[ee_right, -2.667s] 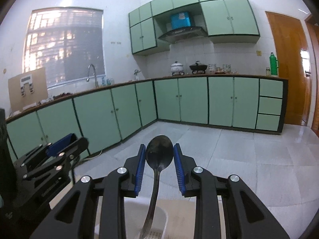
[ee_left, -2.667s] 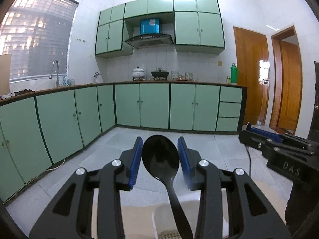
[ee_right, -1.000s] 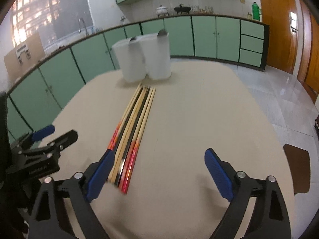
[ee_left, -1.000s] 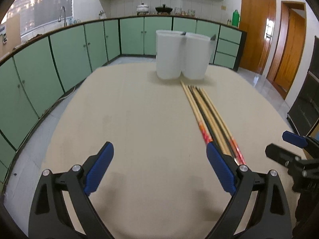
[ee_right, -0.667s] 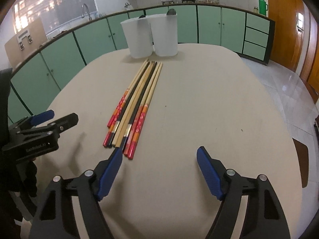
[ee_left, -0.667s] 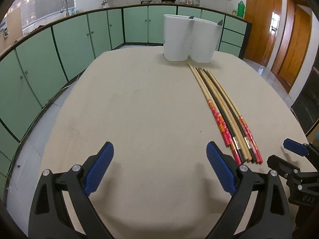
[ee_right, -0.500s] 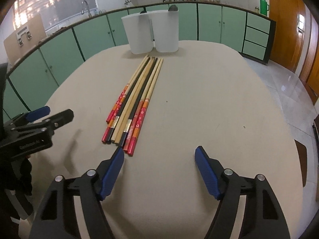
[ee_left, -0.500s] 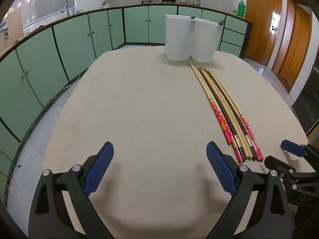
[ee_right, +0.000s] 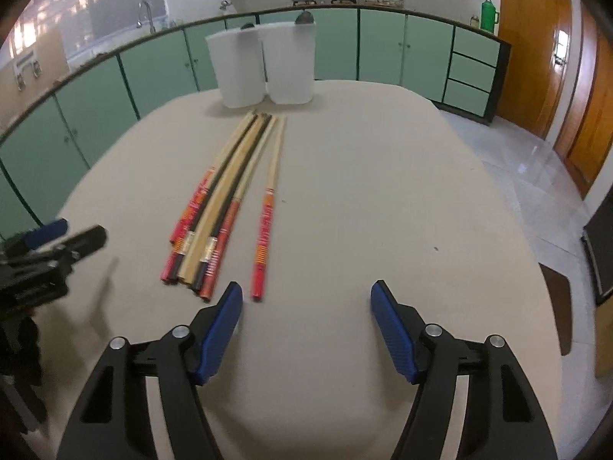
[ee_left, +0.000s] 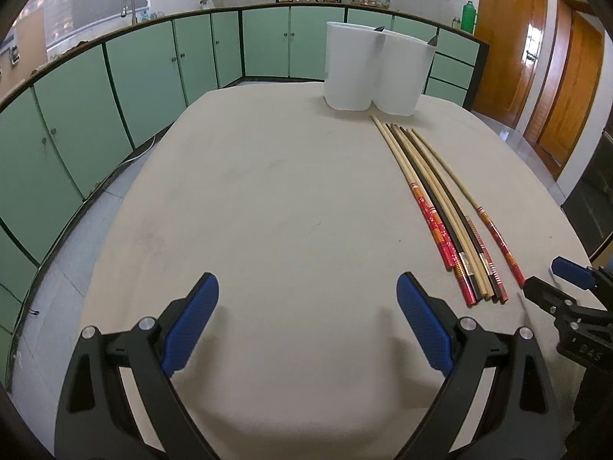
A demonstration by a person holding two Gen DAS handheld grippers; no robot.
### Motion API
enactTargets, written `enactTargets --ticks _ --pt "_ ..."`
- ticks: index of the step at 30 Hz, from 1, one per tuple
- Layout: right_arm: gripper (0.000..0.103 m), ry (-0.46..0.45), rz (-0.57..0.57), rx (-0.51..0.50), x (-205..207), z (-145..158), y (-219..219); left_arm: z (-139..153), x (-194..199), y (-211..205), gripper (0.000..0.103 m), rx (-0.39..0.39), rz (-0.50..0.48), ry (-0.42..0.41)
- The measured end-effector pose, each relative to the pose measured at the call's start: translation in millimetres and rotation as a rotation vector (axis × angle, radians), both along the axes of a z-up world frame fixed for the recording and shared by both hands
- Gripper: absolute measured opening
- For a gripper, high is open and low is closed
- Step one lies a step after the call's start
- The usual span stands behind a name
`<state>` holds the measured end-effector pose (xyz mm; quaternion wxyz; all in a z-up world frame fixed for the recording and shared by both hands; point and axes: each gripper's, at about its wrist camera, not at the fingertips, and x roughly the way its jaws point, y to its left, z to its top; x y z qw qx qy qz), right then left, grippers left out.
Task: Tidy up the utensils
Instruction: 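Withdraw both tools from the holder back toward the chopsticks, then grasp one red-patterned chopstick with the right tool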
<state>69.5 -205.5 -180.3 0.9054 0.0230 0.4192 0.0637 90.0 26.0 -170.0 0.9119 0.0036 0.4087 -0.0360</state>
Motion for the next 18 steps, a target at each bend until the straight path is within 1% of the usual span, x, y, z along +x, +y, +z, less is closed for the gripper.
enactTargets --ticks 1,3,5,7,9,11,12,15,18 --pt "0.064 -0.005 0.022 0.003 -0.8 0.9 4.0 -0.3 0.3 -0.5 0.091 -0.001 -0.001 0.002" --pt "0.051 -0.002 0.046 0.002 0.0 -0.5 11.2 -0.8 0.4 -0.8 0.091 0.000 -0.003 0.003" --pt "0.043 0.011 0.058 0.011 2.0 -4.1 15.7 -1.2 1.1 -2.6 0.091 0.001 -0.009 0.008" --pt "0.037 0.003 0.056 0.008 1.9 -5.1 17.2 -1.9 1.8 -4.2 0.091 0.005 -0.015 0.013" --pt "0.018 0.005 0.061 0.020 2.5 -5.0 16.4 -3.3 2.8 -7.0 0.091 0.005 -0.022 0.020" --pt "0.009 0.008 0.061 0.019 3.5 -5.5 14.1 -4.1 3.5 -9.9 0.091 -0.002 -0.028 0.026" --pt "0.006 0.008 0.065 0.014 3.9 -5.6 13.1 -4.5 3.8 -11.2 0.091 -0.004 -0.031 0.028" --pt "0.006 0.006 0.060 0.009 4.0 -5.1 9.4 -6.5 5.1 -19.2 0.091 -0.006 -0.048 0.037" --pt "0.006 0.006 0.036 0.025 4.2 -4.8 -0.9 -9.9 7.0 -28.9 0.091 -0.007 -0.071 0.054"
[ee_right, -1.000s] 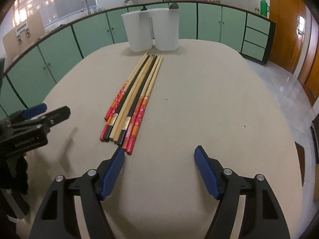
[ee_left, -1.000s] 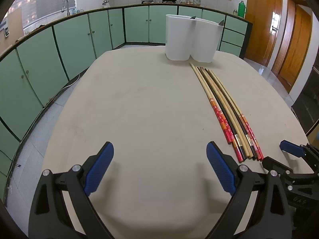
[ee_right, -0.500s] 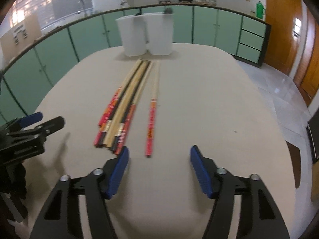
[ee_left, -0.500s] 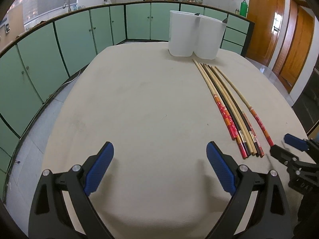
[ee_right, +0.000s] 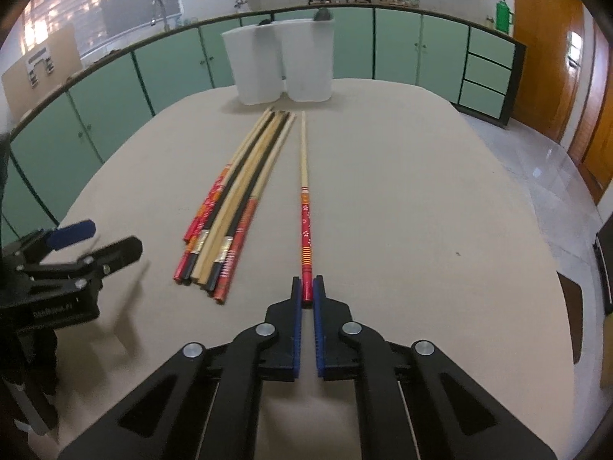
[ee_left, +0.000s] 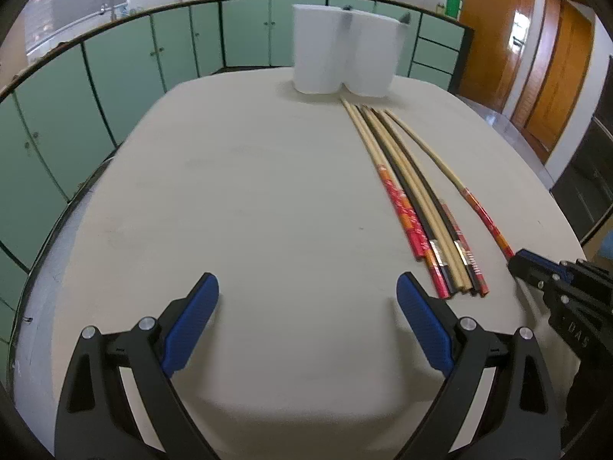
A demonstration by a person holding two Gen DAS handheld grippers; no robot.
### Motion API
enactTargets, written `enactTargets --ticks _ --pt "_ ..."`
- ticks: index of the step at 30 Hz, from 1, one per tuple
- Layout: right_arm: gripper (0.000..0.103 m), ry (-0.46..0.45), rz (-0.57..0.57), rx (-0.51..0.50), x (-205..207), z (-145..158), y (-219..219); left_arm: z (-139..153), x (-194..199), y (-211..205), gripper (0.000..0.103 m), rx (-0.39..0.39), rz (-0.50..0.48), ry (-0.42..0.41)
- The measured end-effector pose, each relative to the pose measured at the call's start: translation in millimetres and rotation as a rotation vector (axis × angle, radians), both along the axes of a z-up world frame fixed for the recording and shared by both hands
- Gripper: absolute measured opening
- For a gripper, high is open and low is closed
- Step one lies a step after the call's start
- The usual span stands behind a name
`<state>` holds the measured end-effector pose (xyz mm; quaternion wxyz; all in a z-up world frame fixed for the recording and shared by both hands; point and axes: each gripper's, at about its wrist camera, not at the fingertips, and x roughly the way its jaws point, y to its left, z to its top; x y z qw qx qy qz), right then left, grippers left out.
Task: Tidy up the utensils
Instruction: 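Grasp one red-patterned chopstick with the right tool, then grasp a chopstick with the left tool while the right tool holds its chopstick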
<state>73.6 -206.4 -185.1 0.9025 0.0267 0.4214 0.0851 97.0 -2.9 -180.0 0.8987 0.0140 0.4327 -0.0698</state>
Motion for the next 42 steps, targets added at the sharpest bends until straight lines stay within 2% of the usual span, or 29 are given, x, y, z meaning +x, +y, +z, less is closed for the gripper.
enactTargets --ticks 4,11,21,23,25,27,32,35,42 --pt "0.006 0.001 -0.016 0.028 1.1 -0.3 -12.6 -6.9 5.0 -13.1 0.091 0.013 -0.019 0.033" --pt "0.006 -0.001 -0.024 0.039 2.2 -0.4 -23.1 -9.3 7.3 -33.4 0.090 0.021 -0.060 0.044" --pt "0.006 0.002 -0.023 0.059 1.3 -1.9 -28.7 -7.2 13.7 -36.5 0.089 -0.020 -0.033 0.045" --pt "0.006 0.003 -0.020 0.061 1.9 -2.1 -28.5 -6.9 14.2 -37.5 0.081 -0.006 -0.029 0.040" --pt "0.006 0.004 -0.018 0.061 2.7 -2.4 -28.3 -7.4 13.5 -38.8 0.080 0.007 -0.027 0.033" --pt "0.006 0.006 -0.017 0.063 4.0 -2.8 -28.4 -6.9 11.9 -39.7 0.074 0.014 -0.025 0.024" --pt "0.006 0.007 -0.015 0.056 5.1 -3.2 -26.5 -4.4 13.9 -37.2 0.053 0.005 -0.016 0.010" --pt "0.006 0.006 -0.014 0.051 5.2 -3.5 -26.0 -4.1 15.0 -38.8 0.046 0.001 -0.025 0.007" --pt "0.006 0.008 -0.013 0.063 5.7 -4.1 -27.3 -4.8 21.9 -46.6 0.047 -0.015 -0.043 0.011"
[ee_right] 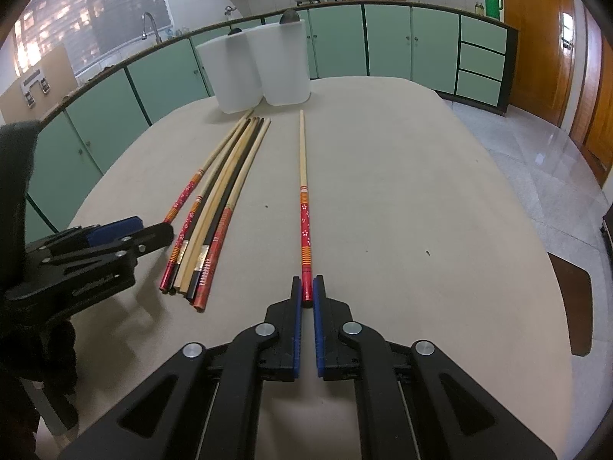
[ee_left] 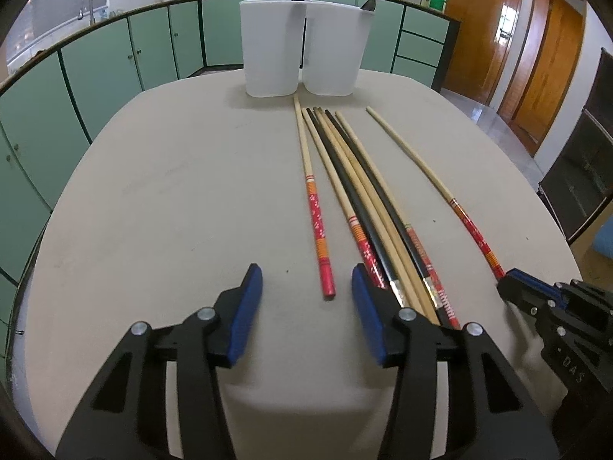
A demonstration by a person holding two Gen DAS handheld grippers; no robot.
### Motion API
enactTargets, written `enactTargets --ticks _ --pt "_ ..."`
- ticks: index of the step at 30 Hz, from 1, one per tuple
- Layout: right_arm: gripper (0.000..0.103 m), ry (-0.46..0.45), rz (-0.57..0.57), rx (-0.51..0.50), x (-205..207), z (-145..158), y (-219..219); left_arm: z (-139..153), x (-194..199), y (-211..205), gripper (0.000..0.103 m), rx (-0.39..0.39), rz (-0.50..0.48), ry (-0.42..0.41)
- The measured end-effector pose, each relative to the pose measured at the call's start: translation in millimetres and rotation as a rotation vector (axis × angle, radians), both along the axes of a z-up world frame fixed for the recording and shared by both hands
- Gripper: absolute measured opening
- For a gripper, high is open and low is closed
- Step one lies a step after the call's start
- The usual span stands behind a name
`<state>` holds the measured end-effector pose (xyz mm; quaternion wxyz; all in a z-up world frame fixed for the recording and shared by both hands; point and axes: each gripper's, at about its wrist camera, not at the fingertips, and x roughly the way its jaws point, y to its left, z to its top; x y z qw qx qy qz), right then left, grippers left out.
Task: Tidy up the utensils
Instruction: 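Grasp a chopstick with the left tool while the right tool holds its chopstick, then carry both chopsticks to the white holder and lower them into it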
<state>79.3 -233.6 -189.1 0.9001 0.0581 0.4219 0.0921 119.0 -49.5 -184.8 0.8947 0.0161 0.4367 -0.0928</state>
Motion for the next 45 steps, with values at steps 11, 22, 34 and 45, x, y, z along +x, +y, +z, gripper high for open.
enactTargets --ticks 11,22,34,45 --pt "0.006 0.002 0.003 -0.008 1.1 -0.1 2.1 -0.6 1.6 0.6 0.006 -0.040 -0.019 0.001" --pt "0.006 -0.049 0.010 -0.010 -4.9 16.7 1.5 23.1 -12.8 14.6 0.005 -0.002 -0.002 -0.056" --pt "0.005 -0.190 0.025 -0.025 -4.8 86.5 -10.3 102.0 -29.6 32.2 0.005 0.012 -0.005 -0.237" --pt "0.005 -0.282 0.088 -0.047 21.5 153.5 -14.5 161.2 -16.2 36.9 0.005 -0.006 -0.052 -0.341"
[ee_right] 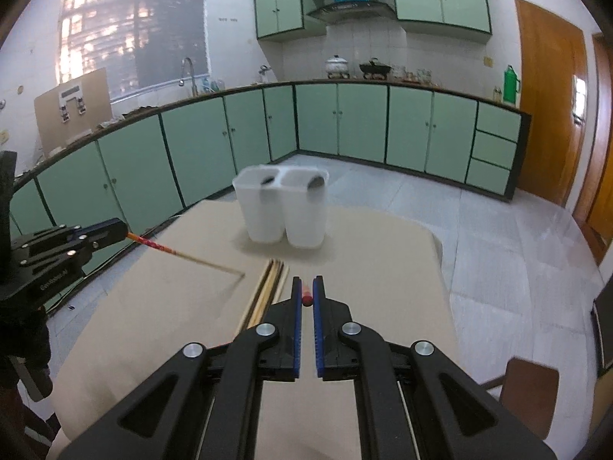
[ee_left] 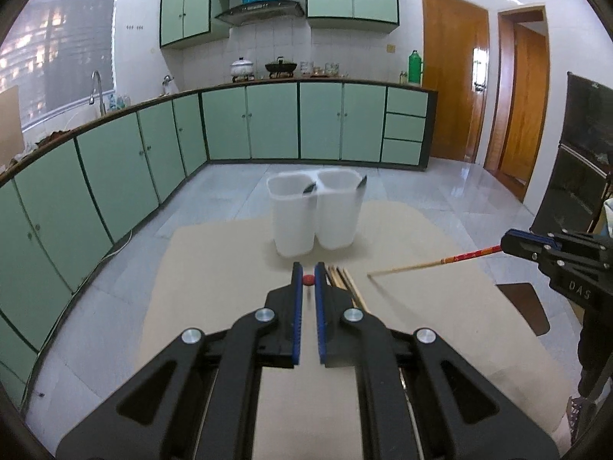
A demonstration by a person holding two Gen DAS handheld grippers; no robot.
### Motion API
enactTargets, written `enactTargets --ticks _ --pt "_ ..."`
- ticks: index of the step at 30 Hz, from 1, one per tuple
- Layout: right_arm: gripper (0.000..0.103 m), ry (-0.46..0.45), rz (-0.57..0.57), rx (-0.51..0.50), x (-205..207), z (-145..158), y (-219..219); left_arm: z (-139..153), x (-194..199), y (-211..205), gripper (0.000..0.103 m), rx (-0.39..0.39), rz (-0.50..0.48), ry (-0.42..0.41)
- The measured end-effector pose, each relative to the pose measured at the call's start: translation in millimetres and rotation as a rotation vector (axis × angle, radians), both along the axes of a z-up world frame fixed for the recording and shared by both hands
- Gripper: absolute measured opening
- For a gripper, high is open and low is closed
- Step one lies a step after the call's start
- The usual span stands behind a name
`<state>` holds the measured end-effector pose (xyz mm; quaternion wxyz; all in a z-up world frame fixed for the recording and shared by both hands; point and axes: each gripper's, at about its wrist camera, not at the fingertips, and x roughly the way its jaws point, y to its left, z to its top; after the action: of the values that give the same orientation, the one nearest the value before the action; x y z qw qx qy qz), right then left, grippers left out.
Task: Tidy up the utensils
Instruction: 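Carry both chopsticks to the white holder and lower them into it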
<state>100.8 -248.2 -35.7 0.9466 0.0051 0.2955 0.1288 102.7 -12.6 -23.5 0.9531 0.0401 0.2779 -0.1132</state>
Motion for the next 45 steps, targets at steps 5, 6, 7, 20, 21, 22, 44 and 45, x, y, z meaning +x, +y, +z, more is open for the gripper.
enactTargets --ticks 5,6,7,20,21,22,44,45 --pt "0.005 -0.013 0.047 -0.019 21.7 26.0 3.1 13.3 21.3 -2.4 0.005 -0.007 -0.023 -0.006" --pt "0.005 -0.014 0.055 -0.024 26.0 30.0 4.2 15.0 24.8 -3.3 0.005 -0.010 -0.029 -0.003" --pt "0.005 -0.014 0.064 -0.032 32.2 36.2 5.3 16.9 27.4 -3.6 0.005 -0.015 -0.035 0.001" --pt "0.005 -0.113 0.132 0.041 71.2 122.5 -6.0 86.2 39.8 4.7 0.005 -0.065 -0.083 -0.132" --pt "0.005 -0.133 0.135 0.053 74.1 134.6 -7.7 94.8 41.3 5.2 0.005 -0.066 -0.084 -0.153" --pt "0.005 -0.154 0.135 0.059 77.5 146.1 -8.7 101.5 43.1 4.2 0.005 -0.063 -0.082 -0.172" --pt "0.005 -0.061 0.068 -0.019 224.7 107.4 27.2 81.6 198.7 -19.0 0.005 -0.015 -0.089 -0.023" --pt "0.005 -0.052 0.070 -0.021 227.9 103.3 28.4 77.2 203.8 -18.8 0.005 -0.017 -0.090 -0.010"
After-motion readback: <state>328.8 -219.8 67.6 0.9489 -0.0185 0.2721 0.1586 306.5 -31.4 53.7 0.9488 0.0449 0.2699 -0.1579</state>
